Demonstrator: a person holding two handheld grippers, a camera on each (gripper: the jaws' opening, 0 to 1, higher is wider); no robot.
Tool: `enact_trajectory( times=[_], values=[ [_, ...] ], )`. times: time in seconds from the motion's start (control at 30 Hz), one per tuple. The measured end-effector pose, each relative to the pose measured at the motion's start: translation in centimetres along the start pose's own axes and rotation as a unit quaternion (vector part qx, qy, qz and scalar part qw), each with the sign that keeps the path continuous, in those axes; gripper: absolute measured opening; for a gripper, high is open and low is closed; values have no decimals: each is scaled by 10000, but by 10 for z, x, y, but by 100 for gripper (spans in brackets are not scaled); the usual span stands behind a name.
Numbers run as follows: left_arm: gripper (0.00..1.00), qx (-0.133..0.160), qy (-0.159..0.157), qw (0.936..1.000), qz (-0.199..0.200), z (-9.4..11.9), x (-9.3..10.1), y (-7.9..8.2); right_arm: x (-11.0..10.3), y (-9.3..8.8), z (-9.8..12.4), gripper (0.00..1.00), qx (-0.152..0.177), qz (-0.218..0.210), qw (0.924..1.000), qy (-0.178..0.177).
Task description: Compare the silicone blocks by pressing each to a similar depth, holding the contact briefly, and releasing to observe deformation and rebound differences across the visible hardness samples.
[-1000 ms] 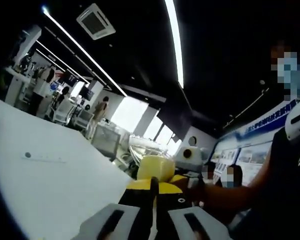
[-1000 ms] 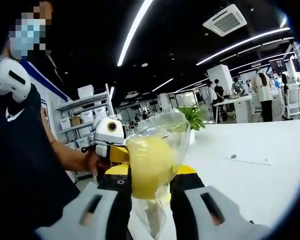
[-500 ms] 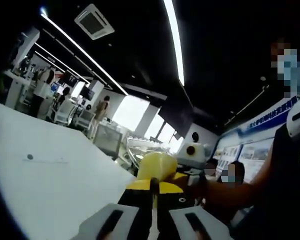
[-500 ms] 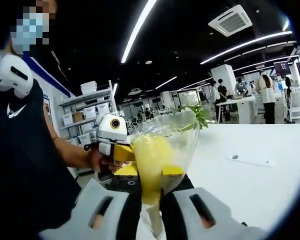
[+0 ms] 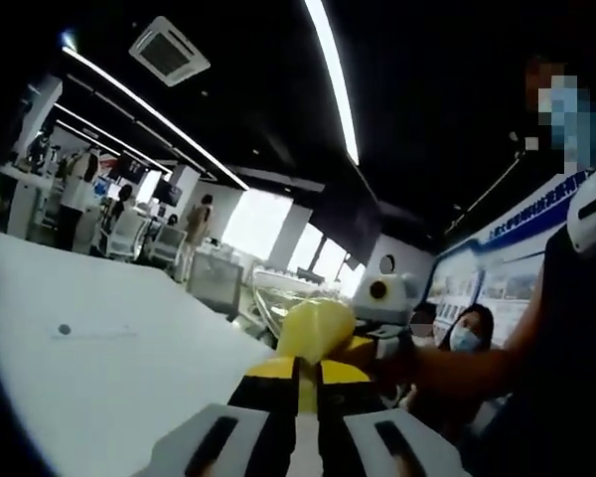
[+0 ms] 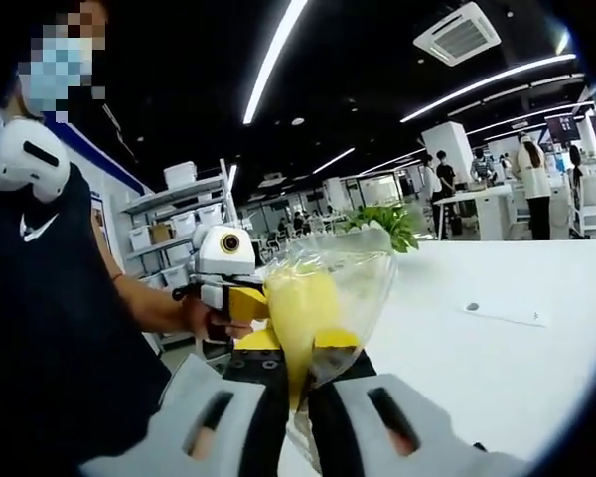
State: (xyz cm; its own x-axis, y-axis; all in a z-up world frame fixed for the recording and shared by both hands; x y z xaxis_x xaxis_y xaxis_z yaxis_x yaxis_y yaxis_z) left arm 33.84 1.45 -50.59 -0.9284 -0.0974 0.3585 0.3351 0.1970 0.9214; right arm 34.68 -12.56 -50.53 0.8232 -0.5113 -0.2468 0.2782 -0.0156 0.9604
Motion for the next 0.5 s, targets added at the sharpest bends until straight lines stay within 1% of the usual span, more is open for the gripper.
enact_trajectory(
  times=[0.03,0.17,0.23,0.3,0.37,0.4,0.47,0.5],
  values=[
    [5,-30,17,10000,-75,0,0,-1,0,0,0,1,6,30,10000,-7],
    [7,-68,-72,9999,68,2,1,-2,-2,-3,1,0,-59,7,10000,58],
    [6,-97,-56,9999,-2,3,2,-3,-3,-3,1,0,-66,31,10000,62],
    [4,-151,-19,9998,-136,3,4,-4,-3,-4,1,0,-85,78,9999,68],
    [1,-130,34,9999,-79,4,4,-4,-3,-4,0,0,-44,188,9998,74],
    [1,-121,111,9998,-146,4,4,-4,-4,-4,-1,0,-28,225,9997,50],
    [0,-116,115,9998,-121,5,4,-3,-3,-3,-2,0,-103,97,9999,85],
    [0,-82,143,9998,-105,5,4,-2,-3,-2,-2,0,-40,171,9998,86]
  ],
)
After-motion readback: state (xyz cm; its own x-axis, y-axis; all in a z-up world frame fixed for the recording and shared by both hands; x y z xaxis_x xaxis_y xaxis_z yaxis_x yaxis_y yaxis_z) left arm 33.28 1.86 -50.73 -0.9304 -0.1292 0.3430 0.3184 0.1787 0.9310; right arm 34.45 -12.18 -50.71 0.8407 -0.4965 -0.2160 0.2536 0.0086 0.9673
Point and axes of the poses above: the point that each gripper's makers call its tool centre point, and the gripper's own axes: z roughly backward along the fingers, x roughly to its right, y roughly out of its top, the point moved 6 cm from there along z, roughly backward along the fingers, and after that the axes turned 15 degrees about -y, right-handed, at the moved point
